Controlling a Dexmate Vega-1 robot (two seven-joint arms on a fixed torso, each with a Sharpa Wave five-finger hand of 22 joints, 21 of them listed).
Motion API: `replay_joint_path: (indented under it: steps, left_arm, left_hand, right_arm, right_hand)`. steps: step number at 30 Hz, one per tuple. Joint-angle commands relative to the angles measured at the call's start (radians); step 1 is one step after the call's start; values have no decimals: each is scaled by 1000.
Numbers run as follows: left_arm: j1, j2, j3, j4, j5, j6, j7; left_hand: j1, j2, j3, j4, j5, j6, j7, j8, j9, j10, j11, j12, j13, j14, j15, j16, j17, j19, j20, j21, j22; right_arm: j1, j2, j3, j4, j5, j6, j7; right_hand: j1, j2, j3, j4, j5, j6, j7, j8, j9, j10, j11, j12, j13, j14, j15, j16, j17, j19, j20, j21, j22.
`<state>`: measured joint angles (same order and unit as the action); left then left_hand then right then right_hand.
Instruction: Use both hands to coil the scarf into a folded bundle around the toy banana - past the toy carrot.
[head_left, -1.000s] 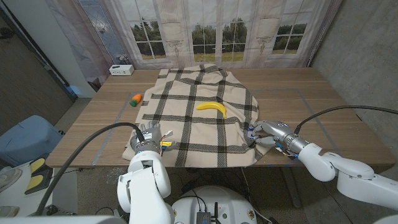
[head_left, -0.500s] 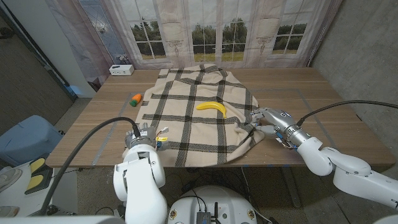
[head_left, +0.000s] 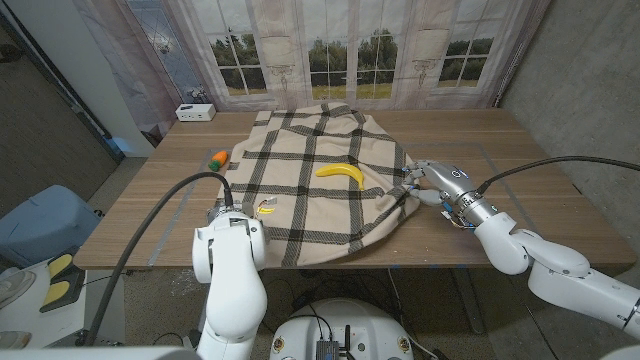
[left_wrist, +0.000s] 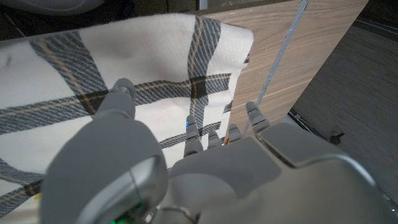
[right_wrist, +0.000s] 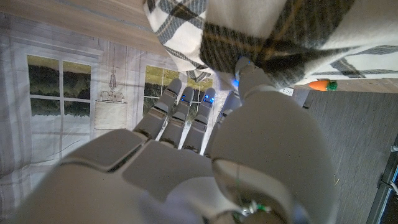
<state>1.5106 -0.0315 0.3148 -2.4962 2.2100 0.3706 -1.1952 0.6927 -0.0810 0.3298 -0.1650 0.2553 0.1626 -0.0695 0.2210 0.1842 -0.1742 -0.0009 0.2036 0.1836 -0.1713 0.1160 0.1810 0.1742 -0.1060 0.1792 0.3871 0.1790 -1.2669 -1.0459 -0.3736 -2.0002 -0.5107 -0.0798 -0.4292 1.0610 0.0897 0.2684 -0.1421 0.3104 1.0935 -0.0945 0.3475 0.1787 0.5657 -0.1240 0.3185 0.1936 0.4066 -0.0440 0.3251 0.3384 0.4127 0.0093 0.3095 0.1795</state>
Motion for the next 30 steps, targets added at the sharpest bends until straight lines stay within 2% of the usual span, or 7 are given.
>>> replay_joint_path:
  steps: [1,5,12,16,20,24,30]
  left_arm:
    - [-82,60,-14,36,23,-19,-142]
    - [-95,79,1,48,73,-32,-177]
    - [-97,37,-3,84,150,-86,-183]
    - [-102,36,-2,101,145,-71,-183]
    - [-106,44,-4,107,106,-55,-183]
    - [-107,28,-7,122,94,-70,-183]
    - [-104,2,-6,143,125,-89,-183]
  left_hand:
    - [13,-15,-9,-1,6,18,0,6,2,-3,4,5,4,-79,7,-1,3,-4,8,-8,3]
    - [22,-24,-14,1,10,41,-12,11,2,-2,3,5,4,-81,5,0,3,-2,6,-12,3]
    - [38,-25,-18,2,15,67,-21,15,3,4,-8,7,4,-80,4,2,3,3,1,-17,3]
    - [46,-26,-20,4,18,50,-12,5,4,1,2,6,4,-80,13,3,2,3,8,-21,4]
    - [48,-45,-36,8,24,17,4,-13,4,-11,13,1,4,-80,28,3,3,0,21,-30,4]
    - [46,-62,-53,12,30,-8,14,-25,5,-22,21,-2,5,-85,36,2,3,-8,29,-40,4]
    - [49,-70,-65,14,38,-37,17,-35,6,-32,17,-4,5,-89,37,2,3,-10,27,-47,5]
  right_arm:
    - [52,89,-19,21,-81,-43,-69]
    - [70,109,-27,27,-98,-55,-81]
    - [91,120,-37,37,-105,-47,-85]
    - [101,132,-40,46,-113,-49,-100]
    - [122,158,-49,55,-134,-71,-119]
    - [158,187,-69,75,-157,-81,-138]
    - [188,198,-84,92,-165,-69,-152]
  right_hand:
    - [6,6,14,-2,-6,123,112,3,6,17,5,6,4,17,-139,-2,1,-4,8,-6,4]
    - [4,4,15,-2,-9,126,113,3,6,24,0,6,4,21,-140,-3,-1,-4,9,-7,4]
    - [3,2,18,-3,-12,128,112,1,6,33,1,5,4,29,-143,-4,-3,-3,11,-8,3]
    - [2,2,20,-3,-14,132,110,1,6,35,-1,4,4,32,-144,-6,-4,-2,11,-9,3]
    - [3,0,26,-5,-17,137,112,0,6,46,-9,4,5,39,-143,-8,-6,-1,12,-11,3]
    - [3,-3,28,-6,-20,140,109,-1,6,52,-8,3,5,45,-144,-8,-8,0,14,-12,3]
    - [2,-6,32,-8,-22,144,112,-2,6,56,-10,1,5,54,-149,-9,-10,2,15,-13,3]
